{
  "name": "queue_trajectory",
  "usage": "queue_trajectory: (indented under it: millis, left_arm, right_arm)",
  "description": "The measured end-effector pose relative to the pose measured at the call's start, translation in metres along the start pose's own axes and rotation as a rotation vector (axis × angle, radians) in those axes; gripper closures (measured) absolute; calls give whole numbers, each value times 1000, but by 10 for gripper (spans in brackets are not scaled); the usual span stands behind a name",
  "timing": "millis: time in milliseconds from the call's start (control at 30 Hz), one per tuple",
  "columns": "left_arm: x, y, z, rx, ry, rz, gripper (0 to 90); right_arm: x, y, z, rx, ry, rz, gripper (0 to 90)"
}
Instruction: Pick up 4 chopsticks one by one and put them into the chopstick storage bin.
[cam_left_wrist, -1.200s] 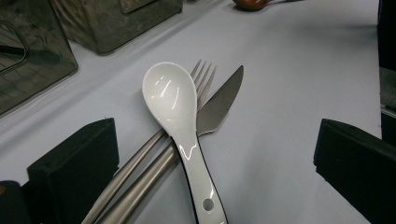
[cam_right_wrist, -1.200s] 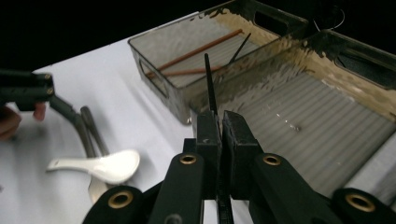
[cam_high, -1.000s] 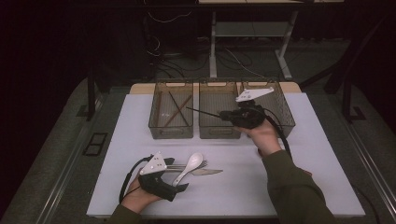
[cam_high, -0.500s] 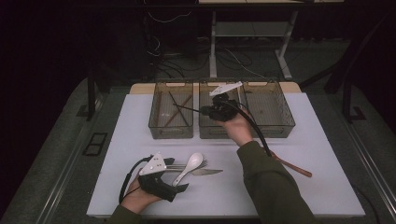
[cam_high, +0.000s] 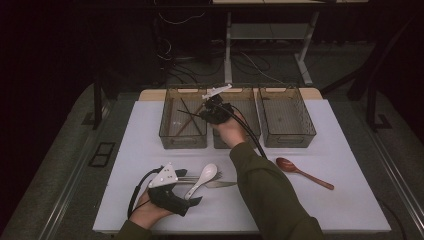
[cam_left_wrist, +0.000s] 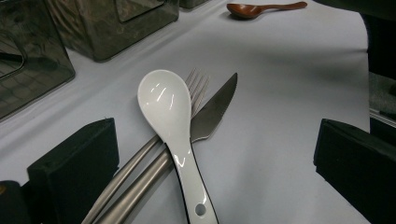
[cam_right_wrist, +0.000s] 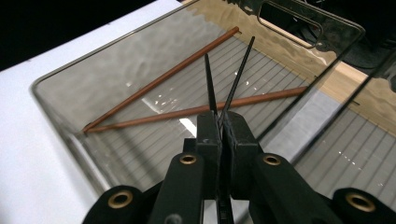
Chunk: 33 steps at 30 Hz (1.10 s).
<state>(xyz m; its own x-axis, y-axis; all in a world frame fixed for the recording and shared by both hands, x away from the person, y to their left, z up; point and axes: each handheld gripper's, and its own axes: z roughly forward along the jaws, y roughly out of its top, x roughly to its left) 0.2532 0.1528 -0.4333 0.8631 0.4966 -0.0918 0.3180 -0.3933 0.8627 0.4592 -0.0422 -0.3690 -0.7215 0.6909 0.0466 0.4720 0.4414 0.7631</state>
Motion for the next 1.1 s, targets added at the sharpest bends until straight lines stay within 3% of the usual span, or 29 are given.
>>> queue_trajectory:
  millis: [400,567,633,900,1100]
  left_arm:
    - [0,1,0,-4,-11,-4,0]
    - [0,1,1,-9,-12,-6,0]
    - [0,1,1,-10,-12,-7,0]
    - [-1,1,2,-4,-15,-3,0]
    - [0,0,1,11,-10,9,0]
  right_arm:
    - [4,22,35,64,-51,6,851]
    - [6,24,43,77,-46,7,833]
    - [5,23,43,73,-37,21,724]
    - [3,24,32,57,9,29,505]
    - [1,16,19,51,104,47,338]
